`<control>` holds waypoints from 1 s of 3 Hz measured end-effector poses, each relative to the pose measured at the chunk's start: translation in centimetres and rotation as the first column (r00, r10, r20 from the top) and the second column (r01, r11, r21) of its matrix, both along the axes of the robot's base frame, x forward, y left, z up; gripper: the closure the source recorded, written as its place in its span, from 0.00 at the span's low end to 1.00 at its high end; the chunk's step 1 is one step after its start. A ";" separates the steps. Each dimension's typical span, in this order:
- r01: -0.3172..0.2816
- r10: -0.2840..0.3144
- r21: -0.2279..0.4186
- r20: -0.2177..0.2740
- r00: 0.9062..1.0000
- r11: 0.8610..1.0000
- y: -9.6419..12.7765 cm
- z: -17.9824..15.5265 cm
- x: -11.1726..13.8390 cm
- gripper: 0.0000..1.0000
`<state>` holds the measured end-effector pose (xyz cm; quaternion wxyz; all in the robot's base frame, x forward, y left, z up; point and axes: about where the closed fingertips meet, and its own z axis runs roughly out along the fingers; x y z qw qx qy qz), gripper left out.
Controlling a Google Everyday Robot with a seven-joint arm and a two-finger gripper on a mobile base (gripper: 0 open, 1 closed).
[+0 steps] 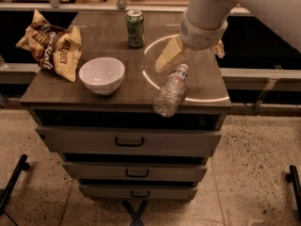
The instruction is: Place water bottle into white bowl
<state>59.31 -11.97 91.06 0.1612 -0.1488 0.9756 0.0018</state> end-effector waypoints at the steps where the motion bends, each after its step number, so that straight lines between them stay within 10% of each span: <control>1: 0.094 -0.097 -0.079 -0.035 0.995 0.992 1.5 -2.9 -0.8 0.00; 3: 0.170 -0.174 -0.073 -0.040 0.984 0.983 1.6 -3.4 -0.9 0.00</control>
Offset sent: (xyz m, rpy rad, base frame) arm -0.0076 0.0135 -0.0262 -0.0716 0.0353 -0.0843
